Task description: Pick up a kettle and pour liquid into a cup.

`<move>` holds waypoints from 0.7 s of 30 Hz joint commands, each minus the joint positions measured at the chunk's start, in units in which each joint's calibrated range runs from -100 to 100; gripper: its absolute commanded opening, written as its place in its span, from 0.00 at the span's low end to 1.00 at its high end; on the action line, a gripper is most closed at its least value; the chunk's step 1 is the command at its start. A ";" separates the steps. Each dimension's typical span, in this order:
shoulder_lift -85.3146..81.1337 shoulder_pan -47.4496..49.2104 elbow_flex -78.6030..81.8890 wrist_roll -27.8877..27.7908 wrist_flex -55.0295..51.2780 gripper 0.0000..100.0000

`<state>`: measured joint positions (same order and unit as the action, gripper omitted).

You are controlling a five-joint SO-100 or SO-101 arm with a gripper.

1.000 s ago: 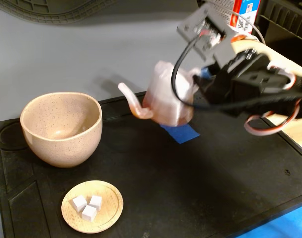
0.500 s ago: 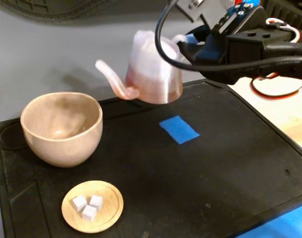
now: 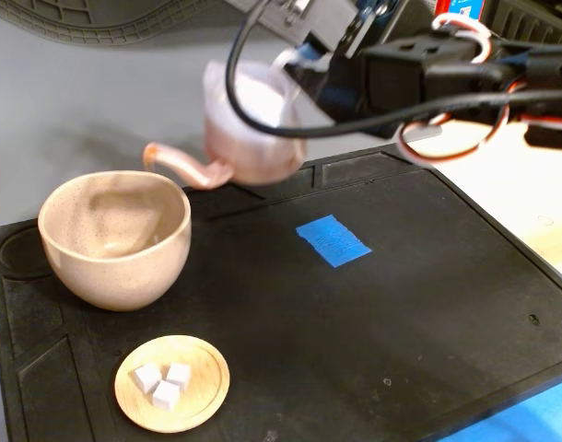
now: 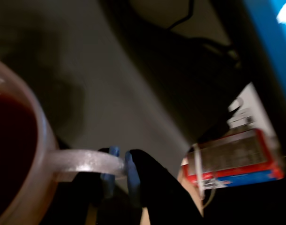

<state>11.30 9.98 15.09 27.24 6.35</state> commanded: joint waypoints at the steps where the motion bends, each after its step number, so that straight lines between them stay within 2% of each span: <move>1: -0.72 0.10 -7.47 -2.92 0.10 0.01; 5: -0.81 0.18 -7.92 -11.31 0.70 0.01; 16: -0.55 0.10 -9.83 -11.42 0.70 0.01; 19: 4.23 1.02 -18.45 -11.42 0.53 0.01; 21: 4.82 1.40 -18.36 -11.42 0.53 0.01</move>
<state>17.12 11.04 0.88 16.03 6.35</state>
